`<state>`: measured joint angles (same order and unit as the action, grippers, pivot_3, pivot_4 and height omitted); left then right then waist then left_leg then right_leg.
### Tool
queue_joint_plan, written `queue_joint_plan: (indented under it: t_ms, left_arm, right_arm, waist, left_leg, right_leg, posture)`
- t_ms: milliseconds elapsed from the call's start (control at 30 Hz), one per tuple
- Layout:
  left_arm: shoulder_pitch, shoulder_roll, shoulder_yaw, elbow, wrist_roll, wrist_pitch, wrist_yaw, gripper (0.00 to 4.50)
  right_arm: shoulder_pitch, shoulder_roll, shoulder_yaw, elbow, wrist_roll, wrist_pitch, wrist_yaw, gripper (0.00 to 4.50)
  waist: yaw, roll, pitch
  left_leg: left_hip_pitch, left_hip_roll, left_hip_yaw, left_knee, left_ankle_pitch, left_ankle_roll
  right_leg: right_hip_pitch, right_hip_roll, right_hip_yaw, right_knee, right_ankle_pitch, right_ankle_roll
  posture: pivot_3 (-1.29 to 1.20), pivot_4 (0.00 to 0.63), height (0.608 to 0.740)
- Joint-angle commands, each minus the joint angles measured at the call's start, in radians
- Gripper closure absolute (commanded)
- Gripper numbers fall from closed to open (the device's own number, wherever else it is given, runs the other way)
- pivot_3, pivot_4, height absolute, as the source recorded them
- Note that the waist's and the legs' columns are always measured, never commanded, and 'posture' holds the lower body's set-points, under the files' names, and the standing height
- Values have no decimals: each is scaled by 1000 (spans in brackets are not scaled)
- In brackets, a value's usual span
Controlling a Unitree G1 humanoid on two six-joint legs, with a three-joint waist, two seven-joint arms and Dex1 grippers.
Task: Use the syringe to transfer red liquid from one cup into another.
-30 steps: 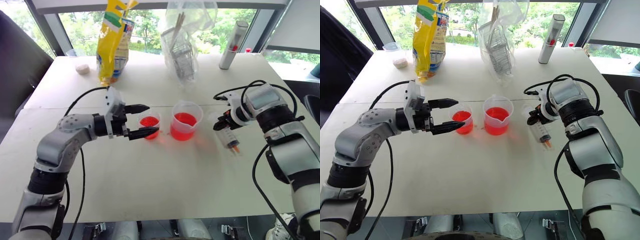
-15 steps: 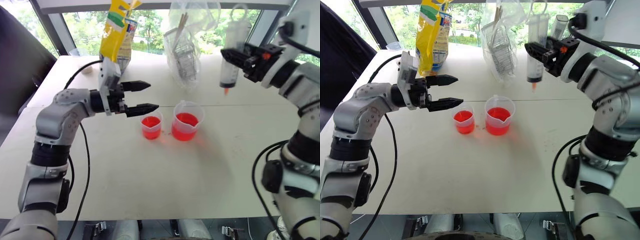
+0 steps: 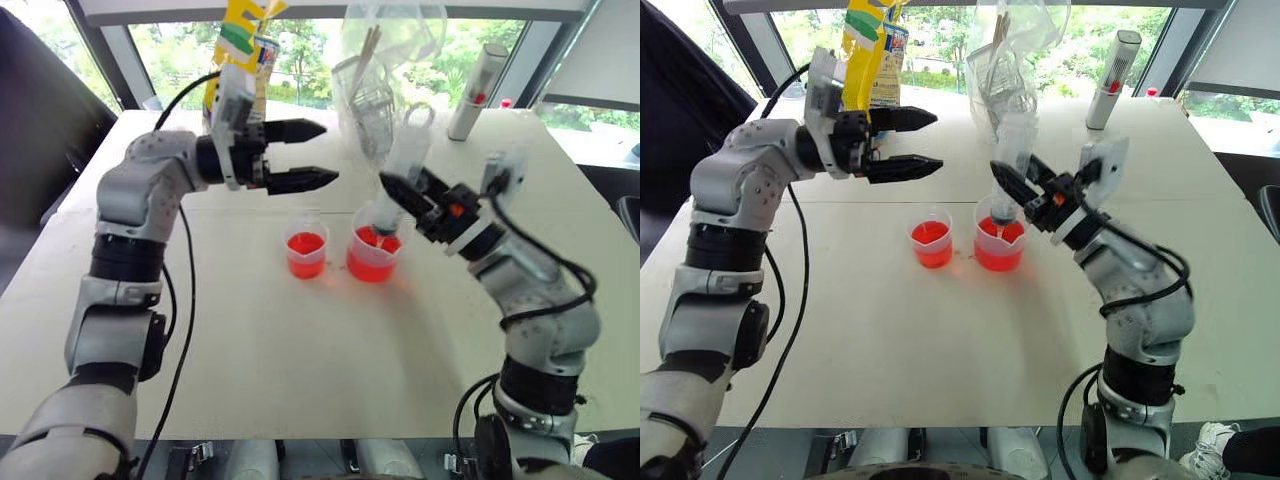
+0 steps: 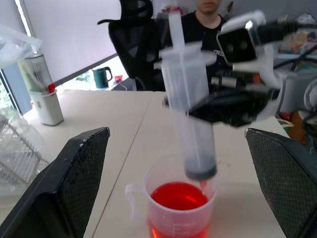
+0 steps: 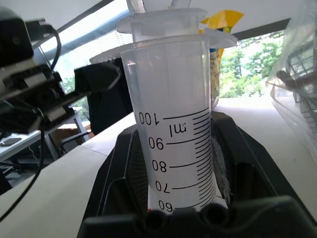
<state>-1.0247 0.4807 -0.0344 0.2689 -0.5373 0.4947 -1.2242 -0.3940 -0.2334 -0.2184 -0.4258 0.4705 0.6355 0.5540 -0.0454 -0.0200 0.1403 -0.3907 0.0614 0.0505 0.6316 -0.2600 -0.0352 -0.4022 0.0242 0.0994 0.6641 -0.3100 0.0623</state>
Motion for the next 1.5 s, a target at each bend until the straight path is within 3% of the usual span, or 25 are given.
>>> queue_joint_plan:
  t_ms: [33,267,800,1033,1100,1500]
  left_arm:
    - [-44,-48,-8,10,18,-30,18,0]
    - [-64,-140,-42,65,64,-70,16,0]
    - [-115,-268,-43,238,154,-154,86,0]
    - [-103,-262,-27,211,133,-122,81,3188]
    - [-97,-260,-27,206,134,-118,80,4315]
    - [-178,-252,15,266,137,-160,112,4442]
  right_arm:
    - [26,19,64,55,-75,-187,-4,3132]
    - [54,23,149,175,-181,-369,-36,3132]
    - [86,-23,207,173,-210,-396,-42,3132]
    - [86,-33,212,177,-210,-394,-43,3132]
    - [85,-35,213,178,-210,-394,-42,3132]
    - [99,-57,243,158,-190,-315,-16,3132]
  waist:
    - [-2,0,0]
    - [0,0,0]
    - [1,0,0]
    - [1,0,0]
    - [1,0,0]
    - [1,0,0]
  left_leg:
    - [0,0,0,0,0,0]
    - [0,1,0,0,0,-1]
    - [1,1,0,0,1,-1]
    - [1,1,0,0,1,-1]
    - [1,1,0,0,1,-1]
    - [1,1,-1,0,1,-1]
  right_leg:
    - [0,0,0,0,0,0]
    - [-1,2,1,1,0,0]
    - [0,2,1,1,0,0]
    - [1,2,1,1,0,0]
    - [1,2,1,1,0,0]
    - [2,2,1,1,0,0]
  posture:
    - [0,150,739]
    - [0,150,739]
    - [0,150,739]
    - [0,150,739]
    - [0,150,739]
    - [0,150,739]
